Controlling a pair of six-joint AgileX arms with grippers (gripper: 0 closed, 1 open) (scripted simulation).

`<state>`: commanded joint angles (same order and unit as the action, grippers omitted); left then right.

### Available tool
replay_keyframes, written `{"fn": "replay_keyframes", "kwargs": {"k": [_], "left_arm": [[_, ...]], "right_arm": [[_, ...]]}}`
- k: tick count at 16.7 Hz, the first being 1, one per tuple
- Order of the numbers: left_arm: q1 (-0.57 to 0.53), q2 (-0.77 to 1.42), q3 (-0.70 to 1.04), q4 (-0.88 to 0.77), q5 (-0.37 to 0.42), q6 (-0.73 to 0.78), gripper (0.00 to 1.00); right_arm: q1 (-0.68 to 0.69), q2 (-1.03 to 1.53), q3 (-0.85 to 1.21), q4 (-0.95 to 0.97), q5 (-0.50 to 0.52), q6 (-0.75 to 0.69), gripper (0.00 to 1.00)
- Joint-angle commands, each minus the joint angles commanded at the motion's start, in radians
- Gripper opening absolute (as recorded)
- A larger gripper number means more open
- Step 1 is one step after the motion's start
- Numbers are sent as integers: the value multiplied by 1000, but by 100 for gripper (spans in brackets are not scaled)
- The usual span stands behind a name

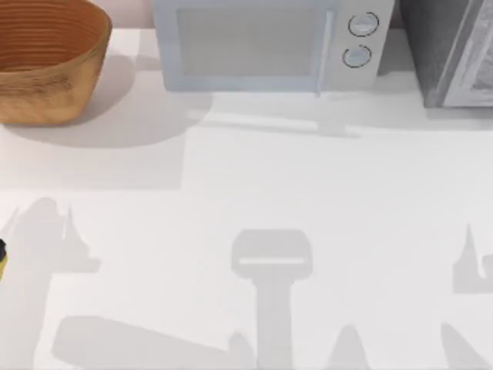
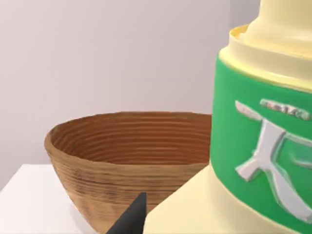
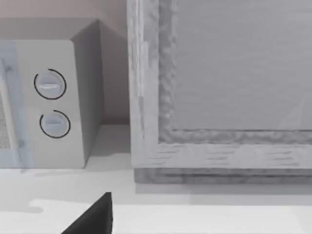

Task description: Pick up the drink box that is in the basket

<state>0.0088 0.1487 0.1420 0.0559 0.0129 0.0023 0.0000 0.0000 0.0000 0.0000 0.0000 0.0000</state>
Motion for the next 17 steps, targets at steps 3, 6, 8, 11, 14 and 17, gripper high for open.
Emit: {"fn": "replay_keyframes", "kwargs": {"k": [3,6,8,11,14,17], "left_arm": [[-7,-121,-116,-45,-10,-2,0],[-9,-149,-142,-56,-13,-2,0],[-9,-149,-142,-56,-13,-2,0],[-17,-132,-142,-46,-25,3,0],[-91,-43,-134,29,-120,16,0],[-182,118,-118,162,-303,27,0]], "right_arm": [[0,0,0,0,0,0,100],[0,0,0,0,0,0,100],[0,0,0,0,0,0,100],[0,0,0,0,0,0,100],[0,0,0,0,0,0,100],[0,0,0,0,0,0,100]]}}
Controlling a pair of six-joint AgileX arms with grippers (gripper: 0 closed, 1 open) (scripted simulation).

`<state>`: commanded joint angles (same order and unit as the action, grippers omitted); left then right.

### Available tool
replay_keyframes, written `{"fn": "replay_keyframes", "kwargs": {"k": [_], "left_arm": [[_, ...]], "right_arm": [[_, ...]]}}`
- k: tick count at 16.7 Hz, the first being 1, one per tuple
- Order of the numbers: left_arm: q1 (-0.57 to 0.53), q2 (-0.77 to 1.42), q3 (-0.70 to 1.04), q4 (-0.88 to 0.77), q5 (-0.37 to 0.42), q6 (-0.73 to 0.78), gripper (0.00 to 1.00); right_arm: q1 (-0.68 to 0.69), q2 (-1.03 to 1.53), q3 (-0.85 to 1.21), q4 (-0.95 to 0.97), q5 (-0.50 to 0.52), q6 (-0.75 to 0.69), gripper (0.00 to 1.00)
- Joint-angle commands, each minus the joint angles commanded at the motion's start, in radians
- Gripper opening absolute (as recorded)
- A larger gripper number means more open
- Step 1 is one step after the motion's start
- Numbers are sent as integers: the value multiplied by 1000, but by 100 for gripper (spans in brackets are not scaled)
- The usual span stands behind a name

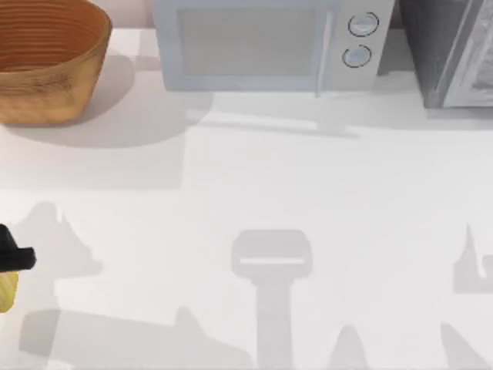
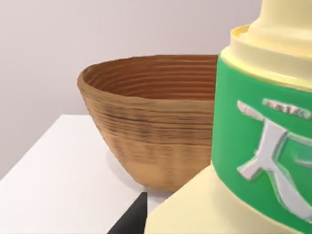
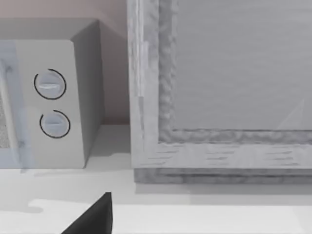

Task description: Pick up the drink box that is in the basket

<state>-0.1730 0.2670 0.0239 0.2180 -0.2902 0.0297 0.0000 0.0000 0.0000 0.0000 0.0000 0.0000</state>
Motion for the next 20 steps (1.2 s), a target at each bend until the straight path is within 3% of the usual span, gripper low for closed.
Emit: {"fn": "replay_keyframes", "kwargs": {"k": [3,7,13,16,20], "left_arm": [[-79,142,17,121,-209,7,0],[-183,289,46,269,-405,13,0],[-348,541,95,519,-761,29,0],[-402,607,109,587,-836,35,0],[-408,612,110,592,-842,36,0]], "right_arm": [[0,0,0,0,0,0,100],[0,0,0,0,0,0,100],[0,0,0,0,0,0,100],[0,0,0,0,0,0,100],[0,0,0,0,0,0,100]]}}
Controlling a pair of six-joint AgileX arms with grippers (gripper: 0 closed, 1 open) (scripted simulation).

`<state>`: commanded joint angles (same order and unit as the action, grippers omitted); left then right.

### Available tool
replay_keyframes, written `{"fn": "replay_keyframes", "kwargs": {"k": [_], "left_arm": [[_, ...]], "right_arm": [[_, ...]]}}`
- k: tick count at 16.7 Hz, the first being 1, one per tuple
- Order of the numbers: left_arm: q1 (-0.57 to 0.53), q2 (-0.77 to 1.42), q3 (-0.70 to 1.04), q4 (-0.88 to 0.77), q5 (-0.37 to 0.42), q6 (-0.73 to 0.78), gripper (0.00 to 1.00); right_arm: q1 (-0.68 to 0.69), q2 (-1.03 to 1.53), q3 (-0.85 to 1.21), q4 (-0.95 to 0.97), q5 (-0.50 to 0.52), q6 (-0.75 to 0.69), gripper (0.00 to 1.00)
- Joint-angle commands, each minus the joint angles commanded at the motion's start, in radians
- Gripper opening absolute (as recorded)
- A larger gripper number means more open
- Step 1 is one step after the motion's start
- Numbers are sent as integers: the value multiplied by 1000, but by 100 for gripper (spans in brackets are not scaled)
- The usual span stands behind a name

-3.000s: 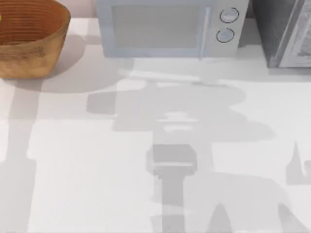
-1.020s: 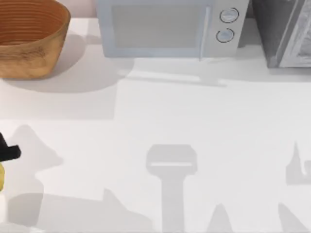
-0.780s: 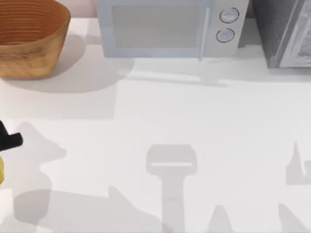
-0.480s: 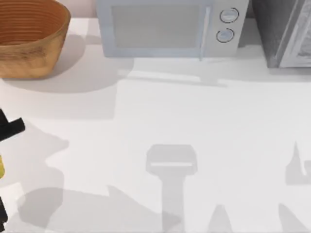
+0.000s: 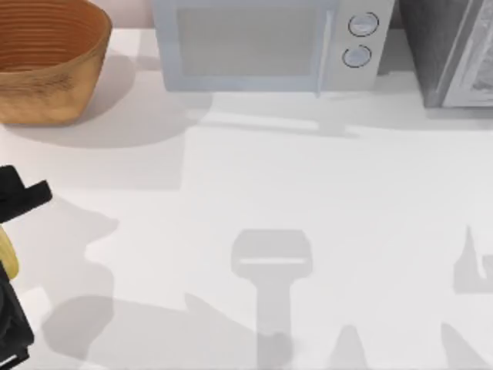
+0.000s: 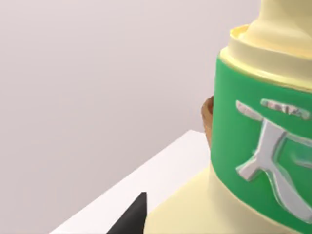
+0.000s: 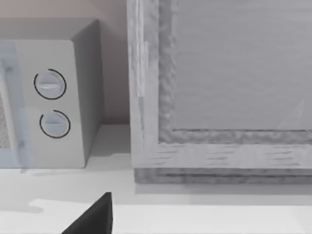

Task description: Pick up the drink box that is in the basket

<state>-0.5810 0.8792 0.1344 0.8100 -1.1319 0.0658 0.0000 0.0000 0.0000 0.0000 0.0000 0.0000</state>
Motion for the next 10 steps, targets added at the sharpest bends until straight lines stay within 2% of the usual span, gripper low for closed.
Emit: {"fn": "replay_keyframes", "kwargs": {"k": [4,10], "left_arm": [[17,36,-11,34,14,1,0],[114,302,-35,317,117,-6,0]], "right_arm": [[0,0,0,0,0,0,100],[0,0,0,0,0,0,100]]}}
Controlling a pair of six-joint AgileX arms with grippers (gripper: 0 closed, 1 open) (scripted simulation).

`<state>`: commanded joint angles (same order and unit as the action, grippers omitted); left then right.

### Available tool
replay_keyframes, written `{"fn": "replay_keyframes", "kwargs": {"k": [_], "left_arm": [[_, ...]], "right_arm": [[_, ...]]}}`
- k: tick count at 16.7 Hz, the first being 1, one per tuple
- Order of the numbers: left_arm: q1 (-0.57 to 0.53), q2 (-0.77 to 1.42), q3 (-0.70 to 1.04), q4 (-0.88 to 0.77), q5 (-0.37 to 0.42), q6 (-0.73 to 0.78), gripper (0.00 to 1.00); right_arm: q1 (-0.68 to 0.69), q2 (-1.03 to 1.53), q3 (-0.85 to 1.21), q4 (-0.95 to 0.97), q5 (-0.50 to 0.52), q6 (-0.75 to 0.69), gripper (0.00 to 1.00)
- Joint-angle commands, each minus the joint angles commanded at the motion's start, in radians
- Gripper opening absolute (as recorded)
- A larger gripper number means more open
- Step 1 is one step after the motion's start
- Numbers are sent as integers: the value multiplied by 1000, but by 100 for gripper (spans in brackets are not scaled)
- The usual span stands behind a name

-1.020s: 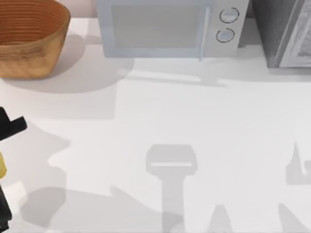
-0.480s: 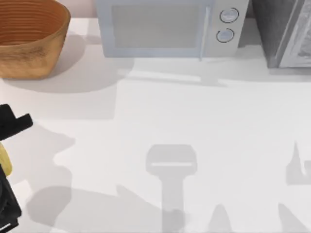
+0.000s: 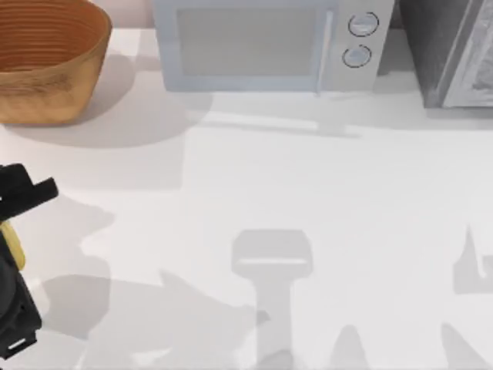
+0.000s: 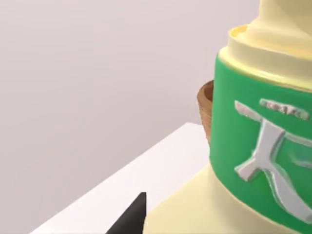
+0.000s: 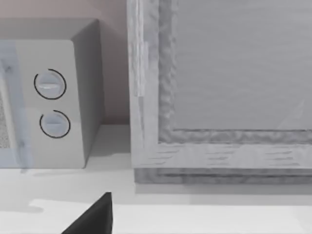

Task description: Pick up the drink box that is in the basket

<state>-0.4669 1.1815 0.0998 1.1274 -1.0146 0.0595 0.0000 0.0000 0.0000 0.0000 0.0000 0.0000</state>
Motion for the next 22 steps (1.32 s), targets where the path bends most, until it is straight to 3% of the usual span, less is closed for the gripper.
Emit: {"fn": "replay_keyframes", "kwargs": {"k": [6,11,22], "left_arm": [[109,240,-22,264,113,-12,0],[119,261,-24,285,124,-13,0],[119,261,-24,285,124,-13,83]], "right_arm": [[0,0,0,0,0,0,100],[0,0,0,0,0,0,100],[0,0,0,0,0,0,100]]}}
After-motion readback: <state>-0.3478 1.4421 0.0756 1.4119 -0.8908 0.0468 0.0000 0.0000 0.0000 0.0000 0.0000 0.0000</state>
